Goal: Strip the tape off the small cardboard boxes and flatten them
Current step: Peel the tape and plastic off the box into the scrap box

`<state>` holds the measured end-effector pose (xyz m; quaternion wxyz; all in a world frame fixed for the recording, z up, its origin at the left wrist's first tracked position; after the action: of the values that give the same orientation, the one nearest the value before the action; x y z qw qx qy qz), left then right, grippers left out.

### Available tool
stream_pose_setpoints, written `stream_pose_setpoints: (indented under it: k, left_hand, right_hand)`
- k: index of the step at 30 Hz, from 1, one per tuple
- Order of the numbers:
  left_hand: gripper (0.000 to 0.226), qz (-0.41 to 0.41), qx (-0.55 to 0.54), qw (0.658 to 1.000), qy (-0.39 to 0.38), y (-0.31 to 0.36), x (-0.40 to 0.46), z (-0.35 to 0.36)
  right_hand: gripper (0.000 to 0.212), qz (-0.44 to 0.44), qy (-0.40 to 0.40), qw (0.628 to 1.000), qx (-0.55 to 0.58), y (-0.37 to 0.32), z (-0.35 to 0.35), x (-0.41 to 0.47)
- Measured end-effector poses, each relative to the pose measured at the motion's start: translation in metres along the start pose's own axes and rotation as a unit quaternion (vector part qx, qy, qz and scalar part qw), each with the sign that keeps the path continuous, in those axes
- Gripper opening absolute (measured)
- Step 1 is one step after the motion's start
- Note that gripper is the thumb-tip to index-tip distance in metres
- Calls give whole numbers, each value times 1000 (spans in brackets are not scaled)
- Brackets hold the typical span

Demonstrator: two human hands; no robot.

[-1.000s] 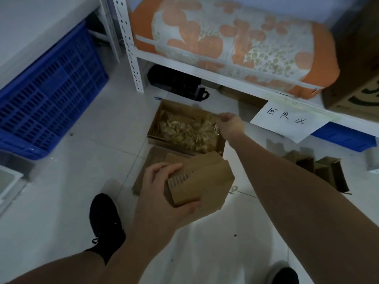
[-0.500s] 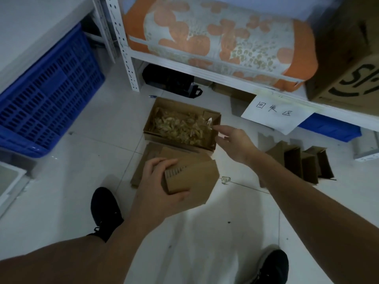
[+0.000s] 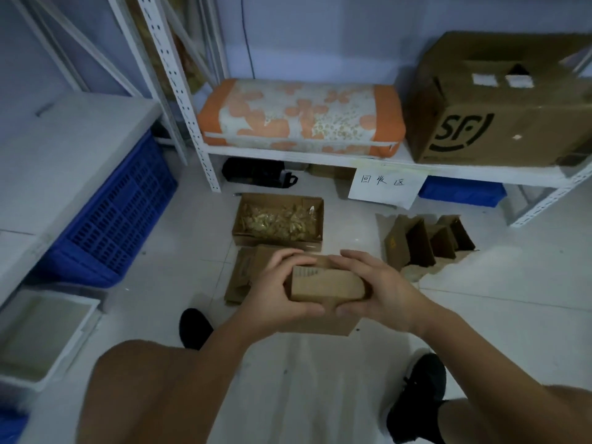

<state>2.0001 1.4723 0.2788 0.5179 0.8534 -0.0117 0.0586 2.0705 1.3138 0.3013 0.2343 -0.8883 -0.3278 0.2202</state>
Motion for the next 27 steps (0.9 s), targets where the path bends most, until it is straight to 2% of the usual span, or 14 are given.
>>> stream_pose_setpoints:
  k: [4, 10, 12, 17, 19, 23, 27]
  left_hand:
    - [78, 16, 18, 1000, 4, 37, -26, 8]
    - [70, 8, -5, 1000, 16, 51, -65, 31]
    - [69, 2, -20, 999, 36, 50, -76, 33]
    - [71, -11, -62, 992, 108, 48, -85, 24]
    - [68, -1, -55, 992, 114, 50, -84, 20]
    - [64, 26, -27, 994, 104, 53, -87, 16]
    - [65, 70, 7, 992, 101, 65, -89, 13]
  right_hand:
    - [85, 12, 89, 996, 15, -6, -11, -53]
    - [75, 3, 123, 992, 4, -17, -7, -102]
    - [71, -10, 140, 990, -13, -21, -6, -113]
    - [51, -51, 252, 965, -45, -40, -4, -137]
    - [57, -35, 236, 970, -49, -40, 7, -141]
    - [61, 16, 129, 991, 33, -23, 21, -138]
    - [53, 35, 120, 983, 131, -14, 14, -135]
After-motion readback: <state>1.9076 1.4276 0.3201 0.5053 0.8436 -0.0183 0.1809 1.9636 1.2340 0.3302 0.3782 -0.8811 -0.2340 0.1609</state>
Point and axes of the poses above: each hand's wrist, its own x-axis towards the middle knuckle, its own z-axis out of the palm, y = z × x, the point moved 10 cm from there along x, towards the middle knuckle, and after that the axes turned 10 degrees about z, right-handed, at the moved point
